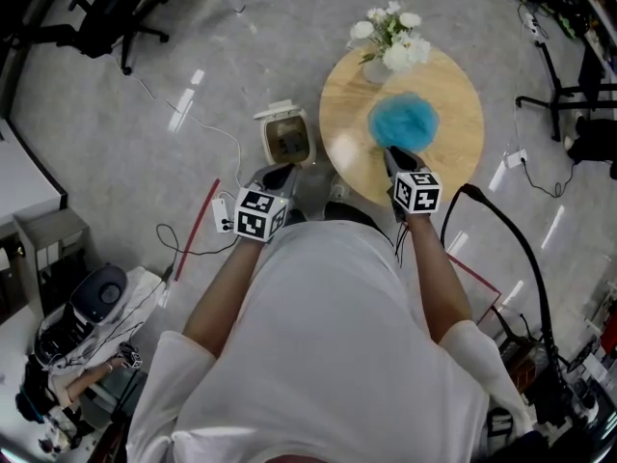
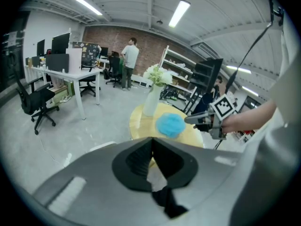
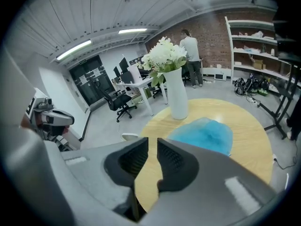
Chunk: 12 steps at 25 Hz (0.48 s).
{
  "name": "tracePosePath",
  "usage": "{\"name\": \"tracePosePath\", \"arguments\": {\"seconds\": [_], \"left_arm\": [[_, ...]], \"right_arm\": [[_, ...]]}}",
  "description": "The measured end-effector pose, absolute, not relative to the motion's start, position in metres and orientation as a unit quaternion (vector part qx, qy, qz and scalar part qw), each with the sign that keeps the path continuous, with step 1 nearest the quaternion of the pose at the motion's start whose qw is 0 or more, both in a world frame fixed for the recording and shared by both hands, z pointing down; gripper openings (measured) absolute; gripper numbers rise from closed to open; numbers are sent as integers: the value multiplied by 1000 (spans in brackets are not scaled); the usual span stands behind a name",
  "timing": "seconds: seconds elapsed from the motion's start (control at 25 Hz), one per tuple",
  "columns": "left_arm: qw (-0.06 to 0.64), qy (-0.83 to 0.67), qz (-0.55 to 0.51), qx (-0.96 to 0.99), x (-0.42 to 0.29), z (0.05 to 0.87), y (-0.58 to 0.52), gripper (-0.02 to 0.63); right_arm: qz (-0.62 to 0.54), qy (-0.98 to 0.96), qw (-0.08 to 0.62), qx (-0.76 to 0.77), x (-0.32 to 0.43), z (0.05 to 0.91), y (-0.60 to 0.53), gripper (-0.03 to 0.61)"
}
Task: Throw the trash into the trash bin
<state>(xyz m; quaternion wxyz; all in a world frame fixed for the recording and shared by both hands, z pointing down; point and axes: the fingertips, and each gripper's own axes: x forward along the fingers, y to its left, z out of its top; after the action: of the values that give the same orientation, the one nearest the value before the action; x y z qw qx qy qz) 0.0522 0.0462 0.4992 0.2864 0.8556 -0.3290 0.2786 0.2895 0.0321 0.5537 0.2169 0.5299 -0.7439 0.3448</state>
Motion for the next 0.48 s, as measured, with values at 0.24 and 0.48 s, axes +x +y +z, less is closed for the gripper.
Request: {"name": "tracePosePath", "arguments": {"seconds": [0.24,0.48], "left_arm": [[287,-327,279,856,63,501,39,3],[286,-323,277,859,79,500,34,3]], "right_arm": [[347,-738,227,532,306,561,27,75],[359,-730,238,531,322,575,27,88]]}}
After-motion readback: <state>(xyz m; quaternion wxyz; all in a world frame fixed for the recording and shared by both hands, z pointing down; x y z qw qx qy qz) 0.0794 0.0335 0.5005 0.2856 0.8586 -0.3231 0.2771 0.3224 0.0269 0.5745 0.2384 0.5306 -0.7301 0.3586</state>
